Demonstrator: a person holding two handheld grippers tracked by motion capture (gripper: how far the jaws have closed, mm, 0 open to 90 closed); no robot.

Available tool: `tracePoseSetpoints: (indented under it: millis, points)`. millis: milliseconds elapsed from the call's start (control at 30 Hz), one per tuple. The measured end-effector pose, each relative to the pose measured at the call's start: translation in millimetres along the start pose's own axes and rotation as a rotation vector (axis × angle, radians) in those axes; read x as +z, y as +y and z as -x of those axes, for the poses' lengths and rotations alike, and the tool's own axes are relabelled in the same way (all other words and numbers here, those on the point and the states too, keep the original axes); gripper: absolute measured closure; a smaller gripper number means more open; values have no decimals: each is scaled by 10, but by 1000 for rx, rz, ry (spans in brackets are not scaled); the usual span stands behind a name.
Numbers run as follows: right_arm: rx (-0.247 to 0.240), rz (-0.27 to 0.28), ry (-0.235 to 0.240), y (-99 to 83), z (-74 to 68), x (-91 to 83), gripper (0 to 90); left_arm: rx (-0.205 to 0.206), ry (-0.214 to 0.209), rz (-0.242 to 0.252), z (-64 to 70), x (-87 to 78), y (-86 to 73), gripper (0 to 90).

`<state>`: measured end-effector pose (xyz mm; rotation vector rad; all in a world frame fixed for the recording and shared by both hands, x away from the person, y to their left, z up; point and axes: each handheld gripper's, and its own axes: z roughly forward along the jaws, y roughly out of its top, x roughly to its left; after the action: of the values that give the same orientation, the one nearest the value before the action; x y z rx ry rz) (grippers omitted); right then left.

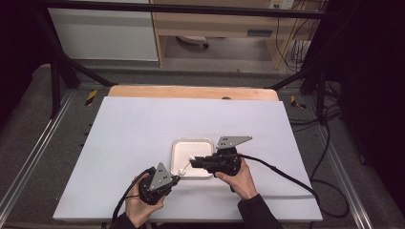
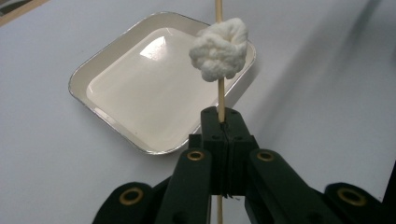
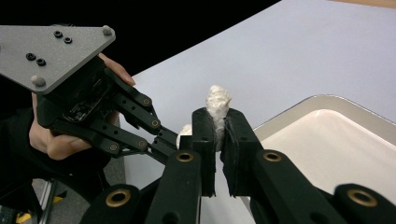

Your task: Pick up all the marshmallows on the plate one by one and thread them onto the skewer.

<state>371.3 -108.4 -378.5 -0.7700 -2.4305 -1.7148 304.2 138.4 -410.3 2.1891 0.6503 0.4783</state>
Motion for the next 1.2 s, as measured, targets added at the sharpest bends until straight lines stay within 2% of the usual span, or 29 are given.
tracePoseSetpoints:
  millis: [567, 1200]
  points:
    - [8, 6, 13, -33, -9, 38, 848, 8, 16, -6, -8, -10, 12, 891]
    - [17, 8, 30, -74, -10, 88, 849, 2, 10, -12, -7, -7, 23, 890]
